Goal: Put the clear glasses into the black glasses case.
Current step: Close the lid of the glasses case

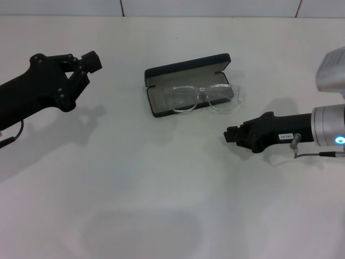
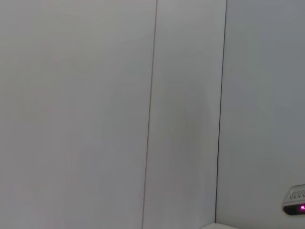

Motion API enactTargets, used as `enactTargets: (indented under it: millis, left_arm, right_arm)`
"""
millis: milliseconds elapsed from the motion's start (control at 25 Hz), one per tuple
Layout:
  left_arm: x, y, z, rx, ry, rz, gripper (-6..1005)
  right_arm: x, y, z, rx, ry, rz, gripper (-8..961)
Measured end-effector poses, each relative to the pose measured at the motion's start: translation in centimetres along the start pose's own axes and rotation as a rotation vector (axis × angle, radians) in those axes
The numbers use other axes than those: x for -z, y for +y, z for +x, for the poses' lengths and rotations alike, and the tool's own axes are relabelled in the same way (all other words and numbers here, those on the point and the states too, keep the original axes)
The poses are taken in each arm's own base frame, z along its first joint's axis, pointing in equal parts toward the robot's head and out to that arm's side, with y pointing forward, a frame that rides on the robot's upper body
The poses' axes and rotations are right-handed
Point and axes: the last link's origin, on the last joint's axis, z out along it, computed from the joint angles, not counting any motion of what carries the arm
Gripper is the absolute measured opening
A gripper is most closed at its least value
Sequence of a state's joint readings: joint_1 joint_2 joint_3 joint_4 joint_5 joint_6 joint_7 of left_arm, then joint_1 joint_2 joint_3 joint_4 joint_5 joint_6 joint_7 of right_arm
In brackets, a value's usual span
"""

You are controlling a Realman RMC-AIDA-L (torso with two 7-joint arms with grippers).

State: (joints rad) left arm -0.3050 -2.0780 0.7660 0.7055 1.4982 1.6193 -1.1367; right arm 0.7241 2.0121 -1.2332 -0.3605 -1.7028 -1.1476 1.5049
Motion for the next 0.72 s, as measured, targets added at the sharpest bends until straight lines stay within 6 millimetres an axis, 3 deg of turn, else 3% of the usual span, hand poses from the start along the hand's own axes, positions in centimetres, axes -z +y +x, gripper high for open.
enactTargets:
  millis: [720]
  left_arm:
    - [-0.3, -0.1, -0.1, -0.034, 0.002, 0.001, 39]
  right_arm:
    - [-1.1, -0.9, -1.4, 0.044, 0.019, 0.068, 104]
